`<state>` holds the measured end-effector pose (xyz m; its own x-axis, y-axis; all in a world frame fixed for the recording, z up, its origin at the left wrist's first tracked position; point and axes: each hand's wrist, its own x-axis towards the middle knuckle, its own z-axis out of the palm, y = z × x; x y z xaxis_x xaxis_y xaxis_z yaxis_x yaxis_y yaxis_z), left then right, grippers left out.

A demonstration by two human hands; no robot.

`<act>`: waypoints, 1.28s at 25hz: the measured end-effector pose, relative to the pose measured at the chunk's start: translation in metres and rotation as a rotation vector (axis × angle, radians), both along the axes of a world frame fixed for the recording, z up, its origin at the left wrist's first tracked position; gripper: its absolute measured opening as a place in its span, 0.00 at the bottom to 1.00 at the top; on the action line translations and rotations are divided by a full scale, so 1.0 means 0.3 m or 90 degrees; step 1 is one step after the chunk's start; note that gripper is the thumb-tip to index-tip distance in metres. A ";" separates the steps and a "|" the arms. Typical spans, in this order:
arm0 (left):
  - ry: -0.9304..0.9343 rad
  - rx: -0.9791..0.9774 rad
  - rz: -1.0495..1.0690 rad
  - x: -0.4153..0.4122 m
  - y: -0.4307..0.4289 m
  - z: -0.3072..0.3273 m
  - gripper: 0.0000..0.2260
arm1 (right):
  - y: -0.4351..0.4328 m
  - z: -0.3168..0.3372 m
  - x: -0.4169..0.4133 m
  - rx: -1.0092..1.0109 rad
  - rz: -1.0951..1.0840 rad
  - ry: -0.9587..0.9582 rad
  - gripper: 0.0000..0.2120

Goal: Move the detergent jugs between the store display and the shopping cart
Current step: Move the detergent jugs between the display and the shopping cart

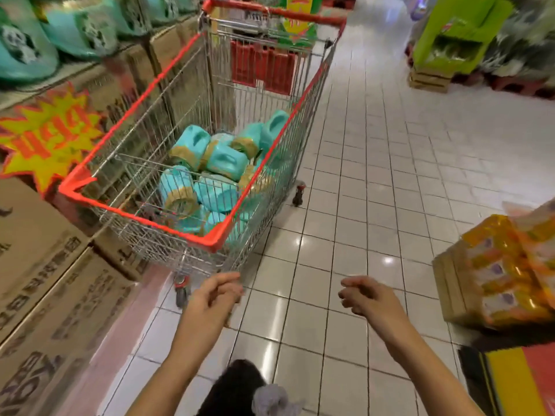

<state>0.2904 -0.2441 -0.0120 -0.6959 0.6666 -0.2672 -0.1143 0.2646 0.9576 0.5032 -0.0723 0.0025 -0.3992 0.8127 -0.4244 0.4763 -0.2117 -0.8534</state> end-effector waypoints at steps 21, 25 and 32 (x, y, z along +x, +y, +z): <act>0.010 -0.135 0.341 -1.090 1.097 -0.079 0.08 | 1.373 0.128 -1.578 0.162 0.406 0.080 0.08; -0.083 -0.190 0.487 -1.158 1.155 -0.205 0.09 | 1.465 -0.088 -1.906 0.110 0.614 -0.076 0.04; -0.205 -0.241 0.708 -1.067 1.199 -0.311 0.07 | 1.418 -0.502 -2.112 0.081 0.842 -0.230 0.14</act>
<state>-0.0297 0.1155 -0.1054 -0.7038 -0.4080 -0.5816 -0.6746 0.1270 0.7272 -0.1305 0.3531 -0.1481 -0.7829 -0.0421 -0.6207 0.4567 0.6386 -0.6193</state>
